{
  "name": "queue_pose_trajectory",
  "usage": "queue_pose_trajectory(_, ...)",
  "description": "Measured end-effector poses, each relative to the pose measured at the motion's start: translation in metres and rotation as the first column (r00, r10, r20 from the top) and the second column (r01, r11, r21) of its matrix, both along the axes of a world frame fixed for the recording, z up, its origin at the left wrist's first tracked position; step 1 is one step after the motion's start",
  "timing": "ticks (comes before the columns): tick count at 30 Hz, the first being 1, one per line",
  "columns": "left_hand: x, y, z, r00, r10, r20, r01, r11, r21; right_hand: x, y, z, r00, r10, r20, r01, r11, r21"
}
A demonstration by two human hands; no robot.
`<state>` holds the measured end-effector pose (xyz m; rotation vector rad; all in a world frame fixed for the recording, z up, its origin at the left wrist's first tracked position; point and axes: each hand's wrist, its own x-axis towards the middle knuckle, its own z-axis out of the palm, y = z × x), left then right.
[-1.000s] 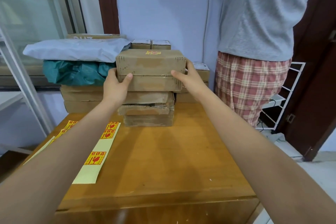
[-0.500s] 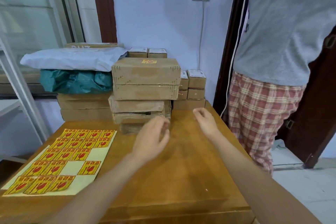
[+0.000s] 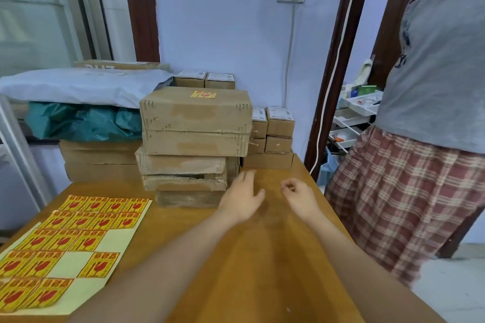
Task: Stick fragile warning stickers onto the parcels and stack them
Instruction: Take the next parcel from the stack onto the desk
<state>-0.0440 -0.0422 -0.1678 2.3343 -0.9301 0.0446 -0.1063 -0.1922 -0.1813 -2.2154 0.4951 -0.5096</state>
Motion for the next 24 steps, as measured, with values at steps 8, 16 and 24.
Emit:
queue_pose_trajectory(8, 0.029, -0.043, 0.026, 0.975, 0.076, -0.207, -0.106, 0.985, -0.135, 0.034, -0.031, 0.022, 1.000, -0.019, -0.011, 0.018, 0.996, -0.093)
queue_pose_trajectory(16, 0.058, -0.080, 0.046, 0.955, 0.163, -0.250, -0.244, 0.908, -0.341, 0.066, -0.053, 0.049, 0.994, -0.086, 0.066, 0.089, 0.995, -0.041)
queue_pose_trajectory(24, 0.090, -0.105, 0.044, 0.883, 0.252, -0.396, -0.422, 0.796, -0.434, 0.103, -0.080, 0.055, 0.984, -0.110, 0.142, 0.093, 0.989, 0.118)
